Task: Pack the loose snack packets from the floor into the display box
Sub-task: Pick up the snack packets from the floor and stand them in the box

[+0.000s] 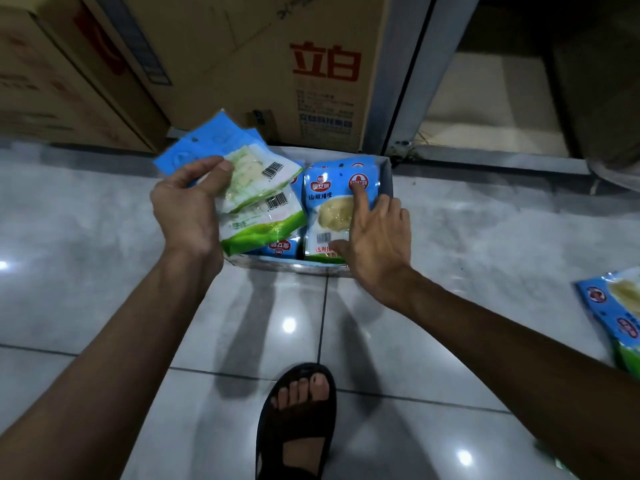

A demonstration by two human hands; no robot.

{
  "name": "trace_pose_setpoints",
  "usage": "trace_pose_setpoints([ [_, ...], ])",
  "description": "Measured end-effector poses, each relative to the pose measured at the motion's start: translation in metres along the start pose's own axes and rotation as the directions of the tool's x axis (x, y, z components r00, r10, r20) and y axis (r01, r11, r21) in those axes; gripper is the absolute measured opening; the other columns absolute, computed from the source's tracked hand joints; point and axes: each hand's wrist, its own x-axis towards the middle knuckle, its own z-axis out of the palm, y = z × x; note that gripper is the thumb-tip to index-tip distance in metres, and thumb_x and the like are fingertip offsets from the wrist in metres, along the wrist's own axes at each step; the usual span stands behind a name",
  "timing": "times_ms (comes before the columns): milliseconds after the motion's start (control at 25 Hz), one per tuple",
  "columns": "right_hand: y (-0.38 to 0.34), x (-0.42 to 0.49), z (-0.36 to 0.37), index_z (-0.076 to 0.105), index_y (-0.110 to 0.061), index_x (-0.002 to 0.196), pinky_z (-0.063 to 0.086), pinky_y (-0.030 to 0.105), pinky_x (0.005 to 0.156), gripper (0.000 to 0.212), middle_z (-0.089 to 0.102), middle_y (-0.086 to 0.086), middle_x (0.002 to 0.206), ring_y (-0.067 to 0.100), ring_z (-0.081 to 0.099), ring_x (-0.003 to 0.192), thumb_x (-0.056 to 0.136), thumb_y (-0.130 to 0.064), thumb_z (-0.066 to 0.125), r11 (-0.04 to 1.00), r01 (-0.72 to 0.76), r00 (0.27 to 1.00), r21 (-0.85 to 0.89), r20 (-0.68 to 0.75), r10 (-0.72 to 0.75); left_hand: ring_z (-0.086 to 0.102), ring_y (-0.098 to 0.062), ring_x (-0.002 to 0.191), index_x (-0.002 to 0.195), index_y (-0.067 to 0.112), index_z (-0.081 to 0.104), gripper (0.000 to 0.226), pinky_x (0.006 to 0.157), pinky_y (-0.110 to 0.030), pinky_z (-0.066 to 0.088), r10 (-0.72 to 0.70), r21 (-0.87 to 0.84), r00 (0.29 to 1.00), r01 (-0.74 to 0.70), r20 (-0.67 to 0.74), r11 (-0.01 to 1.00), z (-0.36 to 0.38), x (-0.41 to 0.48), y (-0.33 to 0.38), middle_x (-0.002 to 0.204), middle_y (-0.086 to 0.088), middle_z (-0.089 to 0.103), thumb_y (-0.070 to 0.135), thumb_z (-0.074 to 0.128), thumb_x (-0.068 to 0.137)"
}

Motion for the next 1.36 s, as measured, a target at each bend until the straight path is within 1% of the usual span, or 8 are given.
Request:
trace_pose_setpoints([
  [320,0.014,0.003,0.003,0.019,-0.006,0.151,0.022,0.047,0.117,0.095,0.014,0.024,0.157,0.038,0.02,0.144,0.082,-0.059,0.059,0.953,0.188,0.969,-0.238,-0.114,-0.22,0.071,-0.029,0.084,0.083,0.013,0.075,0.013,0.083,-0.057,0.057,0.035,0.019,0.999,-0.036,0.022,0.999,0.001,-0.004,-0.005,0.093,-0.015,0.074,0.011,0.081,0.071],
  [480,0.019,0.021,-0.003,0.002,-0.022,0.154,0.004,0.044,0.122,0.091,0.002,0.014,0.162,0.029,0.003,0.149,0.088,-0.046,0.06,0.871,0.463,0.885,-0.166,0.135,-0.445,0.071,-0.027,0.083,0.082,0.015,0.076,0.011,0.082,-0.054,0.058,0.055,0.044,0.998,-0.056,0.029,0.997,0.002,-0.007,-0.003,0.093,-0.012,0.074,0.01,0.081,0.073],
  [600,0.021,0.025,0.0,0.009,-0.021,0.154,0.003,0.041,0.122,0.085,0.007,0.012,0.162,0.029,0.006,0.149,0.089,-0.047,0.058,0.914,0.394,0.905,-0.095,0.213,-0.368,0.071,-0.022,0.079,0.084,0.016,0.075,0.014,0.081,-0.047,0.059,0.06,0.075,0.996,-0.064,0.065,0.995,0.004,-0.012,-0.003,0.091,-0.008,0.073,0.009,0.08,0.074],
  [720,0.016,0.024,-0.014,0.048,-0.017,0.139,0.025,0.035,0.117,0.057,0.041,0.01,0.148,0.024,0.039,0.135,0.089,-0.035,0.064,0.91,0.254,0.967,0.329,-0.08,-0.241,0.071,-0.016,0.074,0.087,0.015,0.073,0.017,0.073,-0.035,0.059,0.049,0.07,0.988,-0.059,0.145,0.996,0.006,-0.016,0.0,0.092,-0.007,0.072,0.005,0.078,0.075],
  [840,0.005,0.033,-0.046,0.06,-0.015,0.126,0.05,0.035,0.096,0.047,0.066,0.002,0.119,0.013,0.063,0.104,0.088,-0.044,0.061,0.437,-0.107,0.989,0.893,0.139,-0.043,0.071,-0.015,0.078,0.092,0.013,0.068,0.024,0.066,-0.027,0.057,0.068,0.07,0.969,-0.087,0.239,0.994,0.009,-0.02,0.002,0.099,-0.009,0.07,-0.002,0.076,0.074],
  [960,-0.003,0.029,-0.061,0.059,-0.013,0.123,0.058,0.031,0.073,0.047,0.073,0.001,0.103,0.014,0.072,0.084,0.086,-0.04,0.068,0.268,-0.345,0.893,0.899,0.402,-0.2,0.071,-0.019,0.087,0.102,0.013,0.06,0.036,0.069,-0.029,0.058,0.095,0.027,0.942,-0.109,0.321,0.994,0.019,-0.031,-0.001,0.11,-0.011,0.067,-0.006,0.074,0.075],
  [1160,-0.01,0.017,-0.056,0.06,-0.009,0.119,0.057,0.043,0.088,0.04,0.072,0.011,0.108,0.027,0.07,0.097,0.081,0.0,0.07,0.231,-0.27,0.928,0.935,0.316,-0.195,0.069,-0.024,0.102,0.134,0.022,0.04,0.067,0.079,-0.038,0.059,0.035,0.047,0.943,-0.054,0.33,0.997,0.022,-0.034,-0.008,0.125,-0.01,0.062,0.001,0.073,0.08],
  [1360,-0.017,0.012,-0.058,0.057,-0.024,0.125,0.06,0.042,0.077,0.056,0.071,0.006,0.102,0.019,0.071,0.088,0.077,0.003,0.07,0.328,-0.051,0.988,0.943,0.096,-0.123,0.062,-0.005,0.096,0.135,0.024,0.047,0.053,0.084,-0.025,0.055,0.169,0.463,0.946,-0.284,0.275,0.84,0.03,-0.036,-0.003,0.124,0.002,0.053,0.023,0.07,0.086],
])
